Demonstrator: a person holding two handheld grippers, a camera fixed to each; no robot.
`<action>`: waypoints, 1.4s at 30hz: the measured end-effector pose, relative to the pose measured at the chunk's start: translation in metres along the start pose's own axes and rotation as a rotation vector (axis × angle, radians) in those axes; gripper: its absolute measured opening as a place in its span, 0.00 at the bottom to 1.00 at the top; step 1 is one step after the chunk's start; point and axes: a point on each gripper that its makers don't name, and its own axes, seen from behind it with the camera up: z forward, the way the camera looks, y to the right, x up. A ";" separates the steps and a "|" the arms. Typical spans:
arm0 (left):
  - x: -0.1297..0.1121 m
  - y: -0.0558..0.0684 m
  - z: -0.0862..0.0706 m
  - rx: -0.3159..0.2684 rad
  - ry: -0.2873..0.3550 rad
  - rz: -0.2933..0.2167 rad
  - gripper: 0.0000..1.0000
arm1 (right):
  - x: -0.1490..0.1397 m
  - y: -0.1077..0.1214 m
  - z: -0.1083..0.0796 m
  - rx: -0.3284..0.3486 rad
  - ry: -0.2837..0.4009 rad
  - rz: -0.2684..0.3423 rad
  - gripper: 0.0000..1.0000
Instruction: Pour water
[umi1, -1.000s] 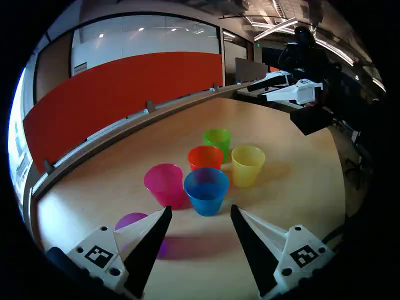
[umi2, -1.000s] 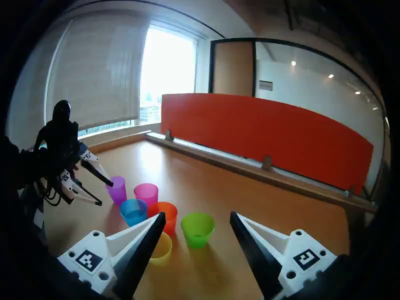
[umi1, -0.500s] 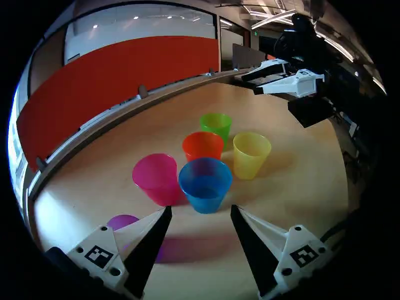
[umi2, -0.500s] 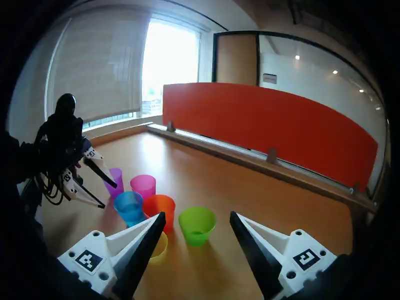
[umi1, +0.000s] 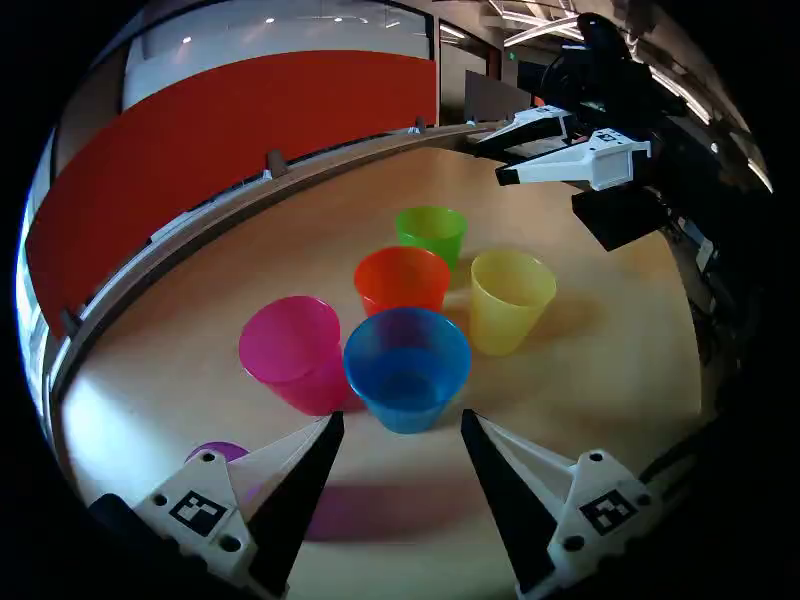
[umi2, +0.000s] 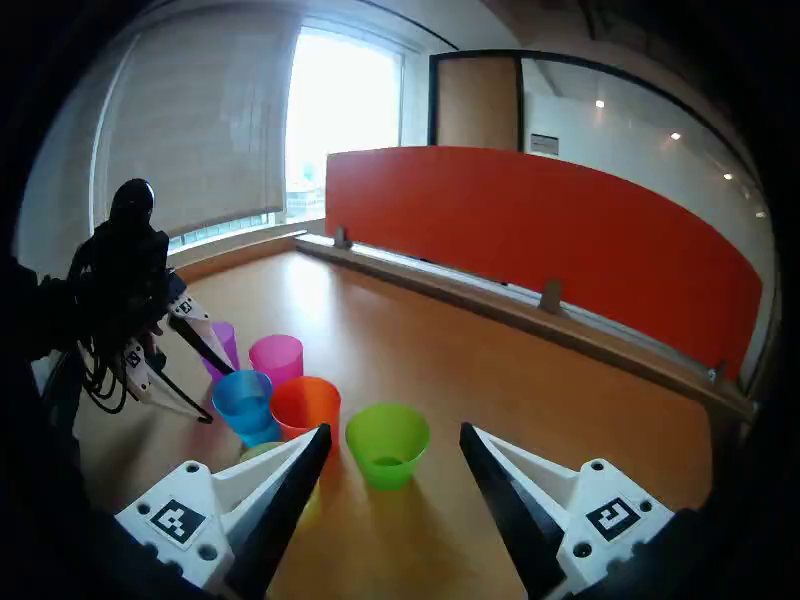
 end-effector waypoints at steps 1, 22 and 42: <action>0.000 0.000 0.001 -0.001 -0.001 0.002 0.87 | -0.001 0.001 0.001 0.001 -0.004 -0.001 1.00; 0.001 0.001 0.020 -0.006 -0.013 0.000 0.87 | -0.027 0.004 0.017 0.033 -0.099 -0.028 1.00; 0.001 -0.001 0.030 -0.011 -0.018 0.002 0.87 | -0.053 0.003 0.035 0.067 -0.195 -0.062 1.00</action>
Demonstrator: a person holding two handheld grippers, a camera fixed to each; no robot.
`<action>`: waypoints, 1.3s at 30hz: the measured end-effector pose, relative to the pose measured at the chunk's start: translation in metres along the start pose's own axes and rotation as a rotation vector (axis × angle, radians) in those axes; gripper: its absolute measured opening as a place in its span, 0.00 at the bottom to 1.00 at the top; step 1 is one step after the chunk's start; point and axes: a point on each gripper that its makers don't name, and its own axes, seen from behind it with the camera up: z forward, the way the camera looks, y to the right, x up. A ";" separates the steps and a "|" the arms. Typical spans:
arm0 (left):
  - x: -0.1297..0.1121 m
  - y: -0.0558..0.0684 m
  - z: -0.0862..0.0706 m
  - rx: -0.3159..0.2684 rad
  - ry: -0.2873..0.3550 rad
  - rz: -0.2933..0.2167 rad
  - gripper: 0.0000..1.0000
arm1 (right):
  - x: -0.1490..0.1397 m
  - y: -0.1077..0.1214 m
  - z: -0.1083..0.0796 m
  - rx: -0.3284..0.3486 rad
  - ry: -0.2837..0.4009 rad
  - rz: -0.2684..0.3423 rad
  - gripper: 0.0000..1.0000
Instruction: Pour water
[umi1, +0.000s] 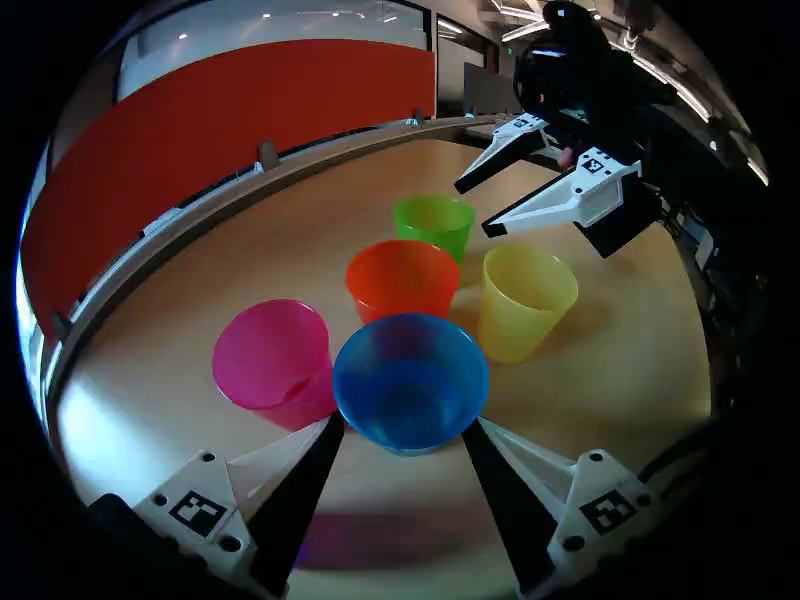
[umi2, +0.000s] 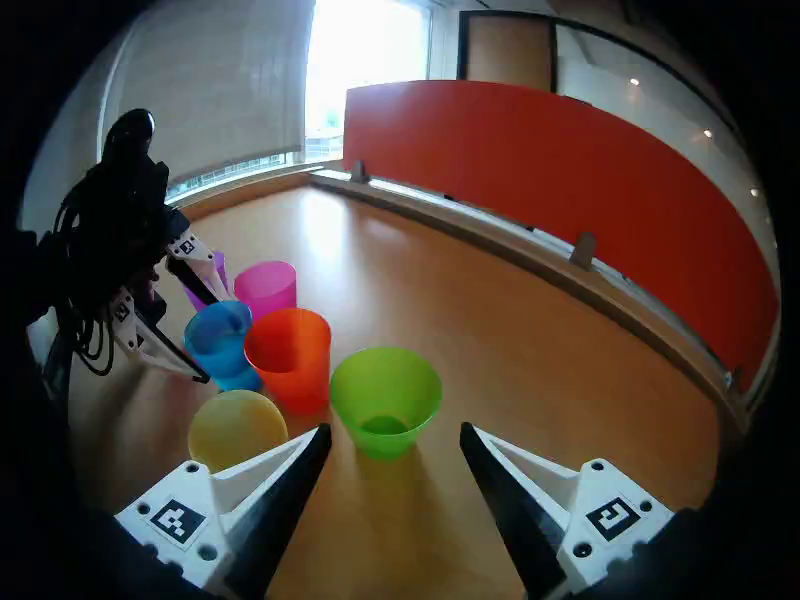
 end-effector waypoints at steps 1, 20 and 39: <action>0.000 0.000 0.000 -0.001 0.000 0.000 0.87 | -0.001 0.000 0.001 0.002 -0.003 -0.001 1.00; 0.005 0.001 0.010 0.000 -0.007 0.021 0.87 | -0.006 -0.003 0.024 0.027 -0.044 -0.010 1.00; 0.005 0.001 0.016 -0.006 -0.006 0.035 0.87 | 0.002 -0.009 0.044 0.040 -0.043 -0.010 0.99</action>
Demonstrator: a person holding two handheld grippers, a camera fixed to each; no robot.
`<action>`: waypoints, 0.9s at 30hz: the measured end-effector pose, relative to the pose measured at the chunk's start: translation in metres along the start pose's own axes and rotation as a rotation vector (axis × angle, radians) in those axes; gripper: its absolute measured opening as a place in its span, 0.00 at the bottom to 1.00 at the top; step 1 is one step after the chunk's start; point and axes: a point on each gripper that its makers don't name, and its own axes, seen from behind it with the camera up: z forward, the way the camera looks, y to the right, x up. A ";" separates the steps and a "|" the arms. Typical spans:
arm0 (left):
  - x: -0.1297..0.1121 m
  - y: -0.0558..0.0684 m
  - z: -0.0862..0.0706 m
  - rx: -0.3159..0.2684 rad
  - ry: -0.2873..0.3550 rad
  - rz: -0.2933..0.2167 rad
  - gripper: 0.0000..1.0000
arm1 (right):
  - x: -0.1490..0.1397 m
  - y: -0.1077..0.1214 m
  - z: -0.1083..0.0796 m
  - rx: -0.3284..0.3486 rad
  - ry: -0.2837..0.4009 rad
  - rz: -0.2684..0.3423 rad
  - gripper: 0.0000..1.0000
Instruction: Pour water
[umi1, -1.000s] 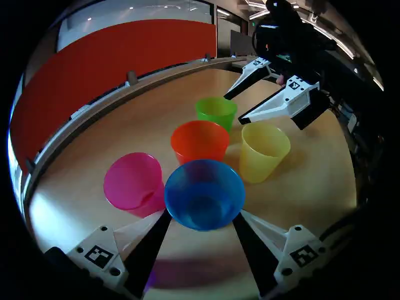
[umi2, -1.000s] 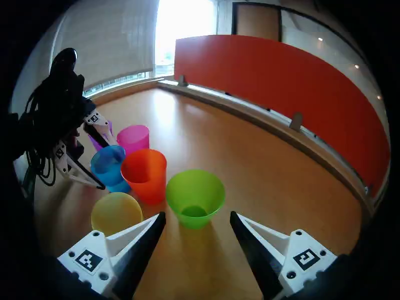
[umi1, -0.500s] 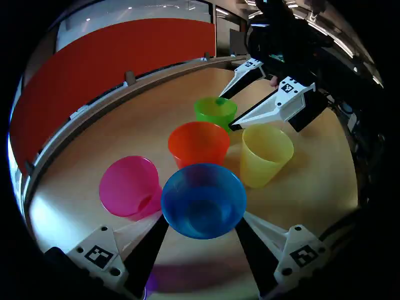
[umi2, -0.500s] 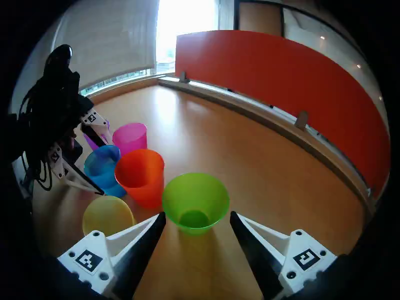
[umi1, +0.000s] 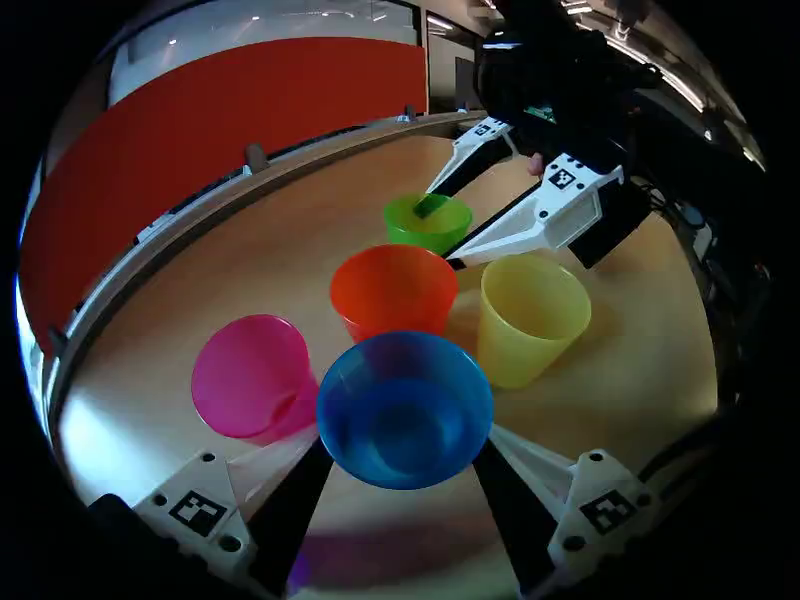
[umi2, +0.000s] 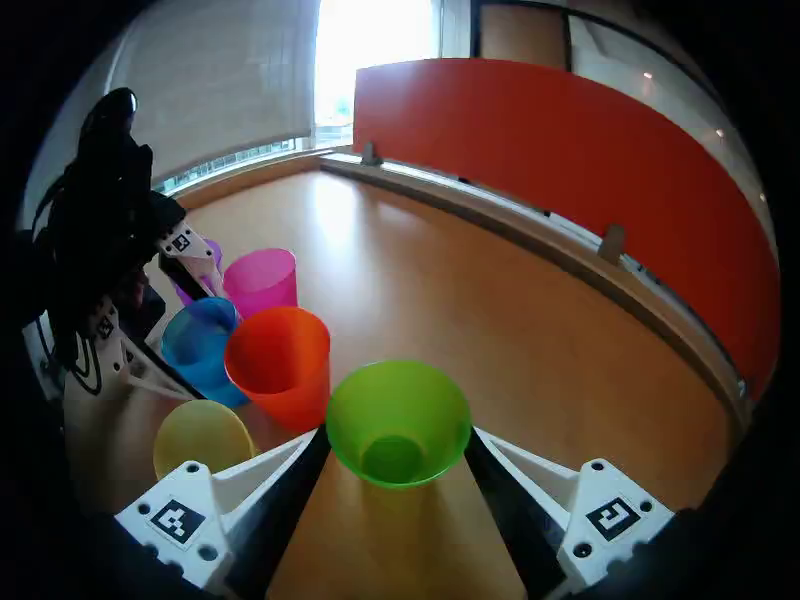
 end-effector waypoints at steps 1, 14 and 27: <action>0.000 0.000 0.000 0.001 0.000 0.002 0.87 | 0.000 0.000 0.001 -0.002 0.000 0.000 0.99; 0.004 0.000 0.001 0.012 0.022 0.024 0.82 | -0.001 -0.001 0.005 -0.006 -0.001 -0.003 0.90; 0.003 -0.002 -0.001 0.016 0.024 0.021 0.81 | 0.002 0.000 0.001 -0.003 0.023 0.012 0.89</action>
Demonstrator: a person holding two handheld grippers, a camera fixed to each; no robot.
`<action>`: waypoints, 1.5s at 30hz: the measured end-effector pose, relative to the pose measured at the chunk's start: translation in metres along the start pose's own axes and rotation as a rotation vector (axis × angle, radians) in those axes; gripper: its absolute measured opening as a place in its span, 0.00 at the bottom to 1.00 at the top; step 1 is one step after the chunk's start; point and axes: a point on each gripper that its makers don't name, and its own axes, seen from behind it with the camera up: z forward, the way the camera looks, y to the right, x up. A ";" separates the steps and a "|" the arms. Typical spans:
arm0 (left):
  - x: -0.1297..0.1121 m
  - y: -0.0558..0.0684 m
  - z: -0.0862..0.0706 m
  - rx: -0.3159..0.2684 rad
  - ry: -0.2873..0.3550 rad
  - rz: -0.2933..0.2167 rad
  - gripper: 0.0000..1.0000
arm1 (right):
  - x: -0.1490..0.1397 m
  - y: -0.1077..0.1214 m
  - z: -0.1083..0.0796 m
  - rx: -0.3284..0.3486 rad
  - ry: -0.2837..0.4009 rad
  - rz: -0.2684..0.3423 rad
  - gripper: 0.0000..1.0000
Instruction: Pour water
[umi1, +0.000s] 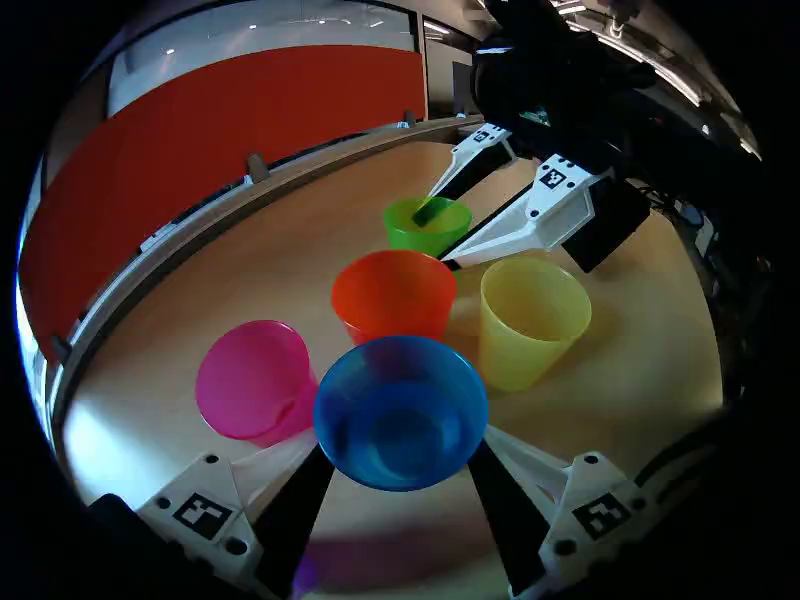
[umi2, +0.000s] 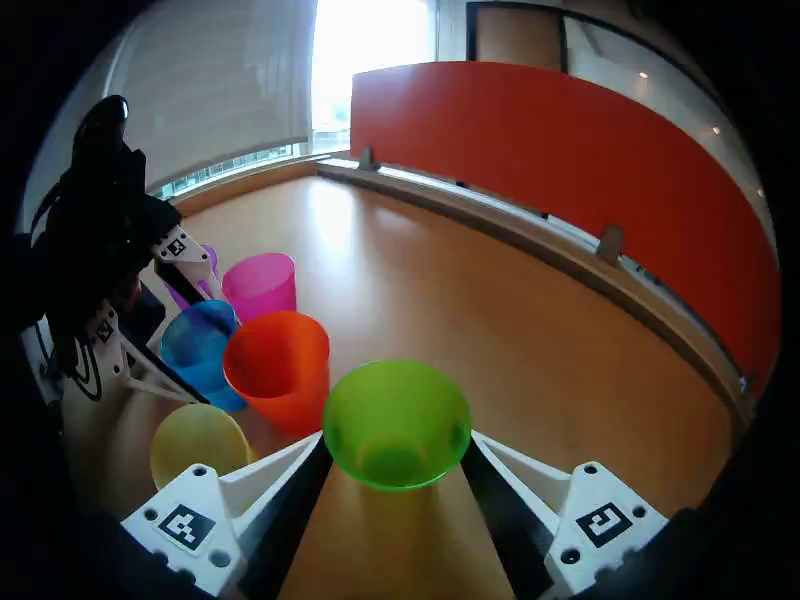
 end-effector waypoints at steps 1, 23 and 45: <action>0.000 0.000 0.000 0.000 0.000 0.000 0.81 | 0.001 0.000 0.000 0.001 0.001 0.001 0.89; 0.004 0.006 -0.024 0.034 0.053 -0.023 0.81 | 0.017 -0.007 -0.027 -0.027 0.044 0.005 0.89; 0.021 0.008 -0.064 0.082 0.103 -0.017 0.81 | 0.042 -0.022 -0.057 -0.055 0.104 -0.011 0.89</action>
